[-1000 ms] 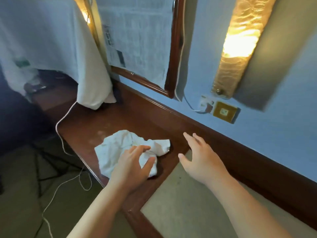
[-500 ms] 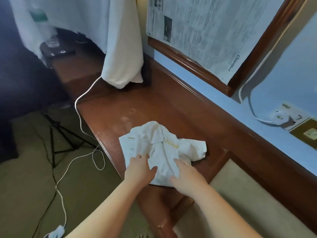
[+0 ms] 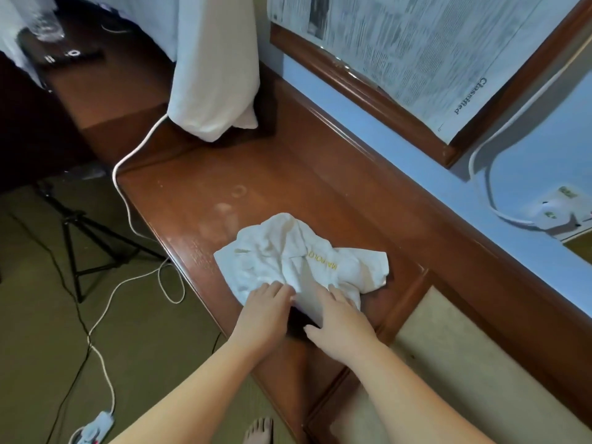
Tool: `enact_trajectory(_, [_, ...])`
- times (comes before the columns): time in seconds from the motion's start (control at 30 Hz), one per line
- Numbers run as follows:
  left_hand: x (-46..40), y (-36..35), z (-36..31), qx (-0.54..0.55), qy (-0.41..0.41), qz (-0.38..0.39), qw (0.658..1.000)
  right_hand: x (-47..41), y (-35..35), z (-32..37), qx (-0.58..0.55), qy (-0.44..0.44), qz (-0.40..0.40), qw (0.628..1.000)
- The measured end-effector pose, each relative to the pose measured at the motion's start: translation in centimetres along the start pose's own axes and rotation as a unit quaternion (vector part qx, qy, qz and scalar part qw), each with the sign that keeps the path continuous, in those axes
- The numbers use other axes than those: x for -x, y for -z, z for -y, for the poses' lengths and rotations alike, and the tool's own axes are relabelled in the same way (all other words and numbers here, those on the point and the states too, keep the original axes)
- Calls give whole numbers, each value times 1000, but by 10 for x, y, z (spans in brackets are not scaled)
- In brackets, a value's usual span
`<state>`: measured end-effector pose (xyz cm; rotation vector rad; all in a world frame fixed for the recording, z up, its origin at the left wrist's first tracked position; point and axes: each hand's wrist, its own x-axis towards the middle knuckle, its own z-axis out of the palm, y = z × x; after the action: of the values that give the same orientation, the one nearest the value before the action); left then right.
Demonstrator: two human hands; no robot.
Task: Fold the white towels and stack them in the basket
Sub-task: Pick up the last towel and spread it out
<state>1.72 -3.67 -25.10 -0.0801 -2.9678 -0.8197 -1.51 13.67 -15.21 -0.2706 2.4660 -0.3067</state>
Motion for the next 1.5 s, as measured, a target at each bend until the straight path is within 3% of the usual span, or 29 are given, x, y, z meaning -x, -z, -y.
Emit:
enact_trajectory(0.13, [-30, 80, -54, 148, -40, -140, 978, 11, 44, 10, -87, 77, -136, 984])
enact_trajectory(0.2, [-44, 111, -76, 171, -87, -198, 961, 22, 75, 14, -108, 92, -225, 964])
enact_trajectory(0.3, [-61, 141, -104, 169, -122, -234, 950, 53, 129, 15, -158, 111, -278, 941])
enact_trajectory(0.47, [-64, 159, -141, 234, -93, -210, 945, 112, 189, -3, -169, 121, -375, 904])
enact_trajectory(0.67, [-44, 142, -198, 224, -204, -139, 943, 188, 227, -53, -205, 57, -503, 837])
enact_trajectory(0.77, [-36, 134, -248, 280, -165, -156, 933, 234, 240, -80, -239, 19, -553, 798])
enact_trajectory(0.93, [-26, 156, -329, 355, -198, -174, 897, 305, 246, -136, -250, -39, -578, 776])
enact_trajectory(1.13, [-30, 211, -442, 272, -327, -194, 884, 384, 218, -198, -241, -99, -552, 792])
enact_trajectory(1.2, [-29, 222, -477, 217, -387, -207, 872, 413, 207, -210, -247, -81, -514, 818])
enact_trajectory(1.33, [-22, 239, -531, 109, -502, -169, 841, 468, 192, -225, -330, 71, -402, 851])
enact_trajectory(1.5, [17, 245, -580, 9, -587, -113, 802, 493, 201, -228, -246, 53, -484, 838])
